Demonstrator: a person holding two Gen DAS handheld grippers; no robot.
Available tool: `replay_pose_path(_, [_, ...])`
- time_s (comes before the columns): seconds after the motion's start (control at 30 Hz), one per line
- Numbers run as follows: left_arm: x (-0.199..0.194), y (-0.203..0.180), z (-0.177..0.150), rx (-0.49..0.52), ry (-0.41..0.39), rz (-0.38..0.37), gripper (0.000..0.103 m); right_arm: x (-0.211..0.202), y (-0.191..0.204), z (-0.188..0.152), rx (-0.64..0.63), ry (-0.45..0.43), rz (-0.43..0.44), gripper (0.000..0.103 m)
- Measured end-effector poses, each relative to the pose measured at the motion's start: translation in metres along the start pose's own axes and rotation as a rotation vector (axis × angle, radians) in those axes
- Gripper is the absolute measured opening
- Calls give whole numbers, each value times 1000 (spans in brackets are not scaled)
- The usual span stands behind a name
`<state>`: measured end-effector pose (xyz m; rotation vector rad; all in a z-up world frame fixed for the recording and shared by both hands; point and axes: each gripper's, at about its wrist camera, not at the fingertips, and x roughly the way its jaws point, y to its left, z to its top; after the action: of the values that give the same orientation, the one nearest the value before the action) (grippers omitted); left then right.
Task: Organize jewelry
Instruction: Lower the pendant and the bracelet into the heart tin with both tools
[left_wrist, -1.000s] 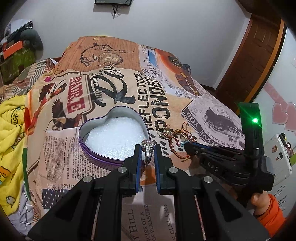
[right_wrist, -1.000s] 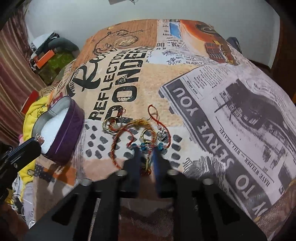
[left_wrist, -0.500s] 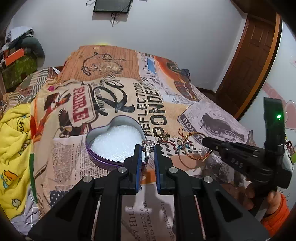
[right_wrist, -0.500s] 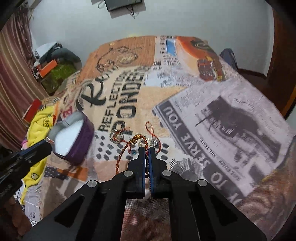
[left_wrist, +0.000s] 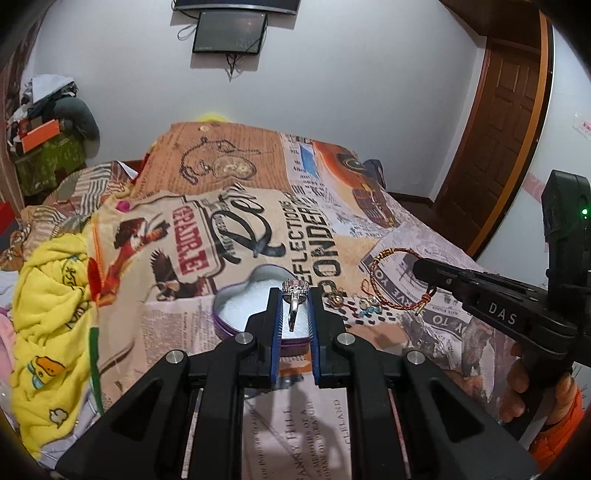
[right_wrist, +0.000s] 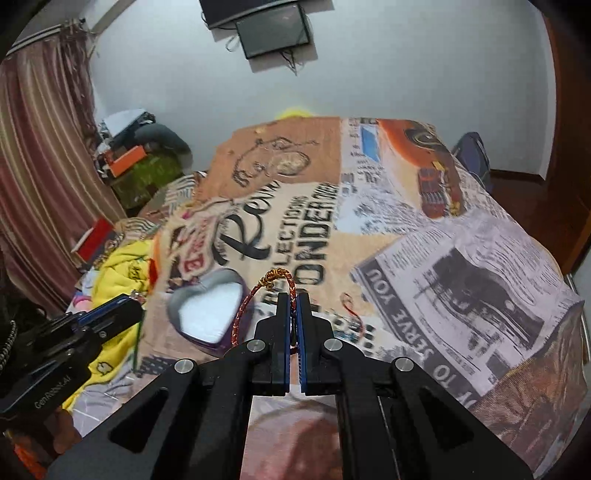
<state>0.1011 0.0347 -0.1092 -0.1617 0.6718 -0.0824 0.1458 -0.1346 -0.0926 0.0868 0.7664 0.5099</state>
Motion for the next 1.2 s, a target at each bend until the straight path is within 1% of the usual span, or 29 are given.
replay_pose_path(0.27, [-6, 17, 7, 5, -26, 25, 12, 13, 27, 7, -35, -2, 57, 3])
replay_pose_path(0.47, [2, 31, 8, -8, -18, 30, 12, 34, 42, 10, -49, 31, 91, 3])
replay_pose_path(0.63, [16, 44, 6, -29, 3, 27, 12, 55, 47, 8, -50, 74, 119, 3])
replay_pose_path(0.87, [37, 58, 2, -39, 38, 27, 12, 78, 55, 6, -78, 125, 132, 3])
replay_pose_path(1.07, [55, 61, -2, -48, 80, -11, 12, 95, 55, 4, -103, 168, 126, 3])
replay_pose_path(1.2, [64, 59, -4, -43, 100, -22, 12, 101, 52, 0, -111, 201, 119, 3])
